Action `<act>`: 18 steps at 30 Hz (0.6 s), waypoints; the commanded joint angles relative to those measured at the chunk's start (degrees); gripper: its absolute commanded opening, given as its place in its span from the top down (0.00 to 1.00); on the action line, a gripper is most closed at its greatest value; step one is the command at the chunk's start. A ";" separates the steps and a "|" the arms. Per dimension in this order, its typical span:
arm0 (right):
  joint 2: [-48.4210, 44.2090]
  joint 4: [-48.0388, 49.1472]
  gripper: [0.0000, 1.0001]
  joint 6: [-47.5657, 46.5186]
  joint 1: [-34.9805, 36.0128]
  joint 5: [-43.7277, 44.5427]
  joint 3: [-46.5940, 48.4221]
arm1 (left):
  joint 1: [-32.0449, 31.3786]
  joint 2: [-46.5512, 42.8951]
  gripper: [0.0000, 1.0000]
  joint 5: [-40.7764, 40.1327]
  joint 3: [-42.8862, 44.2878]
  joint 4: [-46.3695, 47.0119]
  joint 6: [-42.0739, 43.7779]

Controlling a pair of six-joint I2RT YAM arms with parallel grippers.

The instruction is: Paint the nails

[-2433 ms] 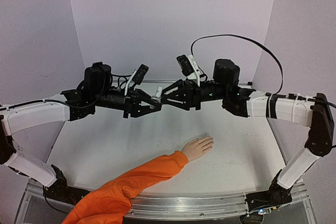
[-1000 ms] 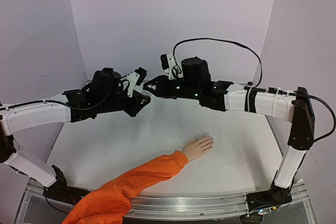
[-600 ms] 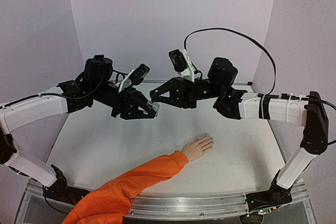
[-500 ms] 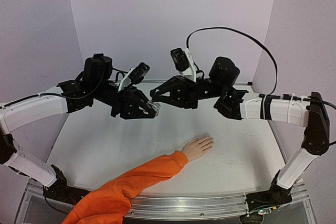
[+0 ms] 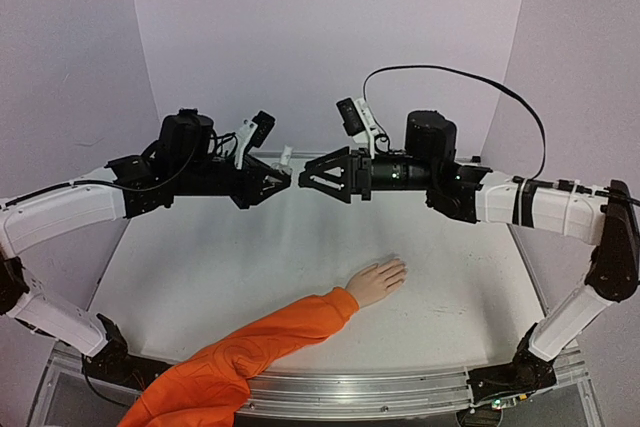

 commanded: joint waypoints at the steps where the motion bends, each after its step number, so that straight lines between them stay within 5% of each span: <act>1: 0.53 -9.79 0.21 0.73 0.28 11.52 6.69 | -3.94 2.67 1.00 -24.63 8.24 -8.91 4.46; 9: 4.89 -13.78 0.20 11.77 0.51 25.61 11.59 | -5.65 1.53 1.00 -29.95 5.42 -6.46 0.93; 18: 8.28 -13.76 0.28 16.05 2.35 29.31 15.54 | -5.72 1.24 1.00 -26.63 3.16 -5.22 0.31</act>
